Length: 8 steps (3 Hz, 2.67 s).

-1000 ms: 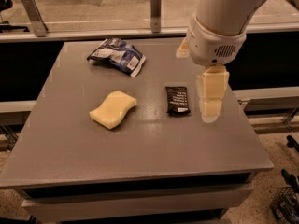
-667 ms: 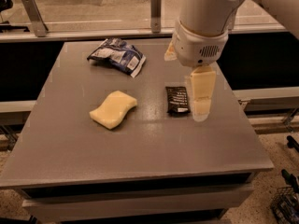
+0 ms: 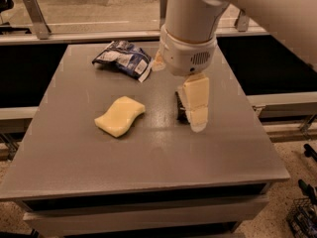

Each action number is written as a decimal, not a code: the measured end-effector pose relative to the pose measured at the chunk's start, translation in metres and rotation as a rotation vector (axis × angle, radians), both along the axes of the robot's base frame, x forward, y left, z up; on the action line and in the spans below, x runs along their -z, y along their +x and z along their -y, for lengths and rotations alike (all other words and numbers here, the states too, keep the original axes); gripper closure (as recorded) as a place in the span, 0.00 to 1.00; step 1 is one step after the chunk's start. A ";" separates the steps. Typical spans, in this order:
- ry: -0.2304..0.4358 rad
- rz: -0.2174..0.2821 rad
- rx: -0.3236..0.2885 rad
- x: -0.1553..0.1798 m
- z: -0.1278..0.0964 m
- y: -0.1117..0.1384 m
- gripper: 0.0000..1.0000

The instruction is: Pick sponge

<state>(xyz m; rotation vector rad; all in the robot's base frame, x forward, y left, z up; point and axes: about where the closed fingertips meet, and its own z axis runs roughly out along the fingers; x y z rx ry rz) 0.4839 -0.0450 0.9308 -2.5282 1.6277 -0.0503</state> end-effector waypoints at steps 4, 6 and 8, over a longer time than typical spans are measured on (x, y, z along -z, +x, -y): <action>-0.026 0.031 -0.187 0.005 -0.042 -0.008 0.00; -0.077 0.009 -0.408 0.023 -0.101 -0.024 0.00; -0.054 0.019 -0.593 0.041 -0.146 -0.033 0.00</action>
Offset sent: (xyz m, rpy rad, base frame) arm -0.0097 0.0092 -0.0014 -0.0122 0.0036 0.0650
